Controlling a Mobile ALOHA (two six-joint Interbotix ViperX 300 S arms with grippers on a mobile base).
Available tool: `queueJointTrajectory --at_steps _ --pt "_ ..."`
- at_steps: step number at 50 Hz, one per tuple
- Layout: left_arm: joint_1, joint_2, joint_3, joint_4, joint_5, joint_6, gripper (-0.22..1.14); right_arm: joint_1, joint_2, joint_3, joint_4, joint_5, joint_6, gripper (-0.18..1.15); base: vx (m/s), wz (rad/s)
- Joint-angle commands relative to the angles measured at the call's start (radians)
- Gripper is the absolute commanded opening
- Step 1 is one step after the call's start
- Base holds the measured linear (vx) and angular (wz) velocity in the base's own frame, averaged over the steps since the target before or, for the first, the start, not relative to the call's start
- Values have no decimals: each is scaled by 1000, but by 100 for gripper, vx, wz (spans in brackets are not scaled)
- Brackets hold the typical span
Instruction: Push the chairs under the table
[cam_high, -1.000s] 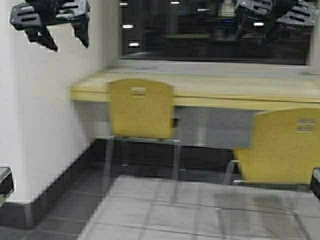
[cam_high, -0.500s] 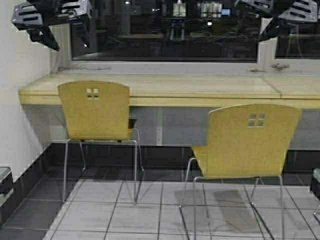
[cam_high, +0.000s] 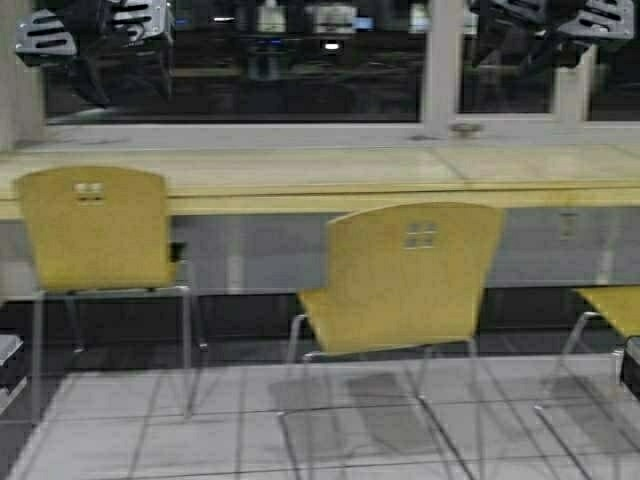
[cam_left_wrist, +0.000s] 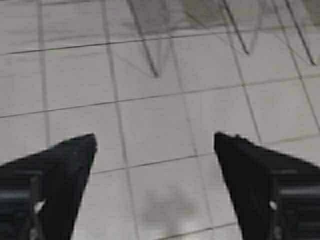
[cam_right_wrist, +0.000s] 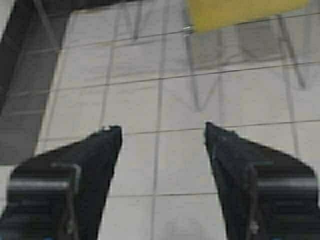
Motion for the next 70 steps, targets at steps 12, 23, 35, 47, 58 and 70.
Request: queueJointTrajectory --at_steps 12,23,35,47,58,70 --pt "2 -9 -32 -2 -8 -6 101 8 6 -11 0 -26 8 88 4 -20" --pt "2 -9 -35 -8 -9 -8 101 8 18 -14 0 -32 9 88 11 -10" --pt "3 -12 -37 -9 -9 -8 101 8 15 -23 -2 -28 2 88 18 -3" --pt "2 15 -41 -14 -9 -3 101 8 17 -18 9 -20 12 88 28 7" --pt "3 17 -46 -17 -11 -3 101 6 21 -12 32 -20 12 88 31 8" --pt "2 18 -44 -17 -11 -6 101 8 43 -12 34 -20 14 88 31 1"
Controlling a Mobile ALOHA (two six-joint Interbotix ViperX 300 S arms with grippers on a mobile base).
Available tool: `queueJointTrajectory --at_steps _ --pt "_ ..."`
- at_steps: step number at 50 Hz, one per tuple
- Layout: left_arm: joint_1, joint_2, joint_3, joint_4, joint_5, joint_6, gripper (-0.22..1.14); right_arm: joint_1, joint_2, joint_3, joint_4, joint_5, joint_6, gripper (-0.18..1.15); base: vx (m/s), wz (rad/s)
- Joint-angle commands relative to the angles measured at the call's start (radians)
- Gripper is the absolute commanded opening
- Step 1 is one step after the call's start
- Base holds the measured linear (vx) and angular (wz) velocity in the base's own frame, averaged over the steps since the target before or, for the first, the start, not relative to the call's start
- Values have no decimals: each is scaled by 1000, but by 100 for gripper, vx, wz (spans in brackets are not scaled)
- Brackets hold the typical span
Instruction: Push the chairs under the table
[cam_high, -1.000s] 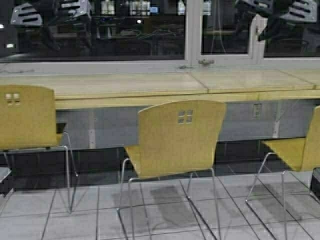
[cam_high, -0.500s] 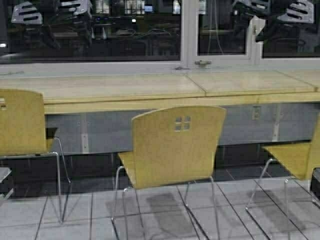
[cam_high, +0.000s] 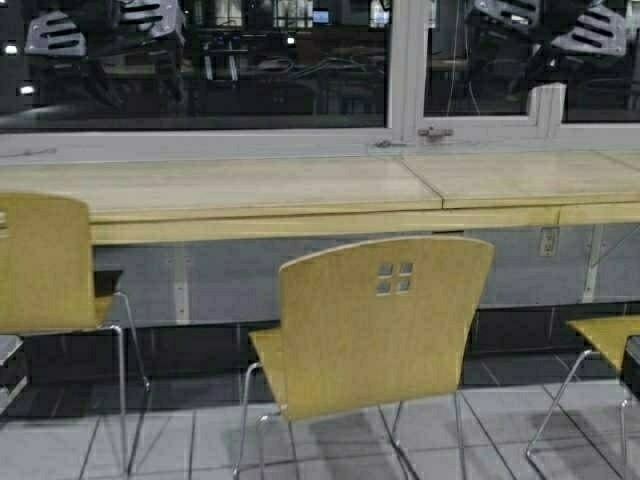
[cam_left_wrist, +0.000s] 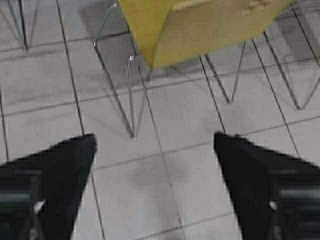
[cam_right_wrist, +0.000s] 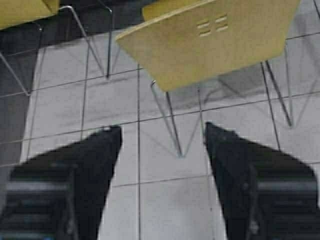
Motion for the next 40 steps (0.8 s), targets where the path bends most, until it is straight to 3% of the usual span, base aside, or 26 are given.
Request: queueJointTrajectory --at_steps 1,21,31,40 --pt "-2 -14 -20 -2 -5 -5 101 -2 -8 -14 3 -5 2 88 33 -5" --pt "-2 -11 -17 -44 -14 -17 101 -2 -3 -12 12 21 51 88 31 -6" --pt "-26 25 29 -285 -103 -81 101 -2 35 -6 133 35 130 88 28 7" --pt "-175 150 48 -629 -227 -183 101 15 118 -5 385 35 196 88 26 10"
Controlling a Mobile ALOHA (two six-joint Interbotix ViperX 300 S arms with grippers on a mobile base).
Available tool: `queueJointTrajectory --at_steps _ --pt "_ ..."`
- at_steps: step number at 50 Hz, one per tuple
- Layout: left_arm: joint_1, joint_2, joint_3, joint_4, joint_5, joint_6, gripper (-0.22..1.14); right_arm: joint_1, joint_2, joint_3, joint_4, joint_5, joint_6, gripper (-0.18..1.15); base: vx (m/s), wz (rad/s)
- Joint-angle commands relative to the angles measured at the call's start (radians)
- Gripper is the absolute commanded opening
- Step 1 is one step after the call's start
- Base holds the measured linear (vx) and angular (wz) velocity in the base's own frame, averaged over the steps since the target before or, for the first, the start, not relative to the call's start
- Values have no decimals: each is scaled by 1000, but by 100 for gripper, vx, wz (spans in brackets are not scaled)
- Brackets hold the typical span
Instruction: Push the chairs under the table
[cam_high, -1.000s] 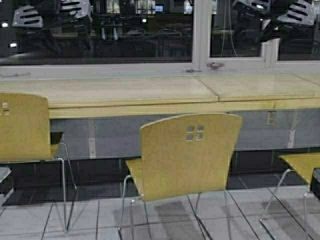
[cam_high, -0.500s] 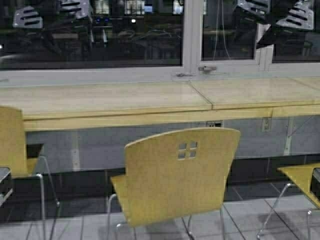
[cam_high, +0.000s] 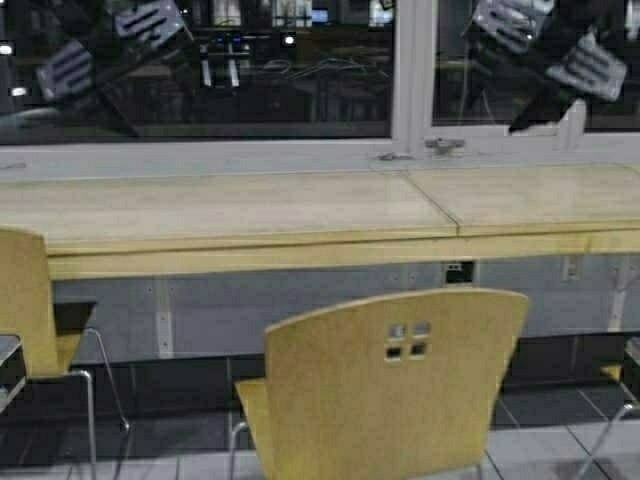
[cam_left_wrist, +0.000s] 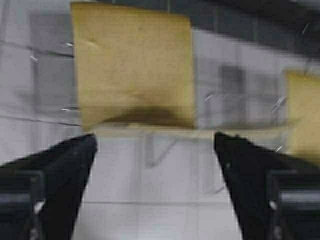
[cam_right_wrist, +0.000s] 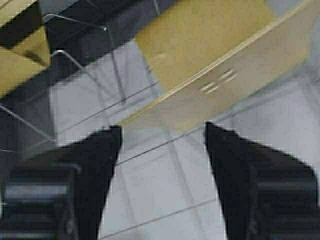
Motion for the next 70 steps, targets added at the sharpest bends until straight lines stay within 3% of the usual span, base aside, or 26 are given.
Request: queueJointTrajectory --at_steps 1,7,16,23,42,70 --pt "-118 81 6 -242 -83 -64 101 20 41 -9 187 -3 48 88 23 8" --pt "-250 201 -2 -465 -143 -149 101 48 78 9 390 5 63 88 21 4" --pt "-434 370 -57 -732 -227 -290 101 71 166 25 584 -5 58 88 17 -3" --pt "-512 491 -121 -834 -272 -402 101 103 264 -3 637 -31 51 88 12 -3" --pt "-529 788 -333 -851 -344 -503 101 132 632 -193 680 -140 63 88 6 1" --pt "-476 1072 -591 -851 -347 -549 101 84 942 -425 680 -143 44 88 1 1"
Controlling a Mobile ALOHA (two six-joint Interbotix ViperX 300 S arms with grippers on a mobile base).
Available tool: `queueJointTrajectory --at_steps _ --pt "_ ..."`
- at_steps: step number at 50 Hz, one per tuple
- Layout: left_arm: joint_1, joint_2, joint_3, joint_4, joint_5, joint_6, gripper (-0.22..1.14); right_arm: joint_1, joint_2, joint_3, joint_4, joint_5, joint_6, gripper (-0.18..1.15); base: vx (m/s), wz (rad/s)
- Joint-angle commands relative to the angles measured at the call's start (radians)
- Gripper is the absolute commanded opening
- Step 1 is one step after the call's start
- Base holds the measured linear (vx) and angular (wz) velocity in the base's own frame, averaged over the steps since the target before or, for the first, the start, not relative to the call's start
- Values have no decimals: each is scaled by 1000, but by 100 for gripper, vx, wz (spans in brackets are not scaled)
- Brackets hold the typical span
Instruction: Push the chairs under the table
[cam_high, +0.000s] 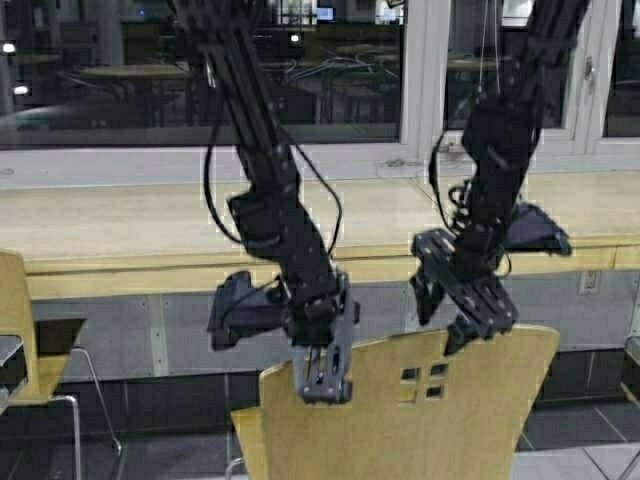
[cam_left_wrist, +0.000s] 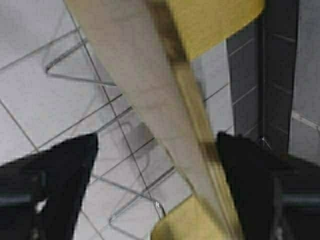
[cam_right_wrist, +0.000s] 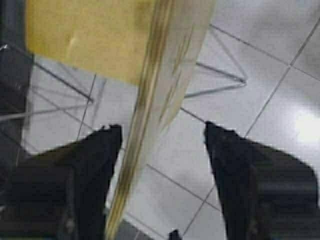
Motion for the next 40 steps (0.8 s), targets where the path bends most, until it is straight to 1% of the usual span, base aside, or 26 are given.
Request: queueJointTrajectory --at_steps 1,7,13,17,19,21,23,26,29,30,31,32,33,34,36,38,40 --pt "17 28 -57 0 3 3 101 -2 43 -69 2 0 2 88 -1 -2" --pt "21 61 -89 -2 9 2 101 -2 89 -114 2 3 3 88 0 0" --pt "25 66 -92 3 15 3 101 -2 95 -124 2 11 3 88 0 0" --pt "28 64 -92 18 15 5 99 -2 92 -124 2 9 8 87 1 0" --pt "29 66 -95 26 15 6 95 -2 92 -126 2 9 8 85 0 0" --pt "32 69 -100 32 15 6 87 -2 94 -126 2 9 9 79 0 0" --pt "35 71 -103 32 18 5 77 -2 97 -130 2 9 15 69 0 0" --pt "43 75 -112 31 26 5 52 -2 104 -141 2 11 17 43 0 0" --pt "49 81 -121 28 34 5 21 -2 115 -152 3 12 21 12 0 0" --pt "51 83 -123 26 35 5 10 -2 118 -155 5 14 23 -1 0 0" --pt "52 83 -126 25 37 5 2 -2 121 -156 6 12 25 -7 0 0" --pt "54 83 -127 21 40 3 -6 -2 124 -158 6 14 23 -10 0 0" --pt "57 83 -129 20 44 5 -12 -3 126 -161 6 14 21 -9 0 0" --pt "58 84 -130 20 48 5 -14 -3 127 -166 6 14 18 -7 0 0" --pt "61 83 -129 18 54 5 -11 -3 130 -173 6 23 5 0 0 0" --pt "63 80 -126 18 55 5 -3 -3 130 -181 2 32 -6 8 0 0" --pt "67 78 -121 17 54 5 3 -3 130 -192 -2 38 -8 10 0 0"
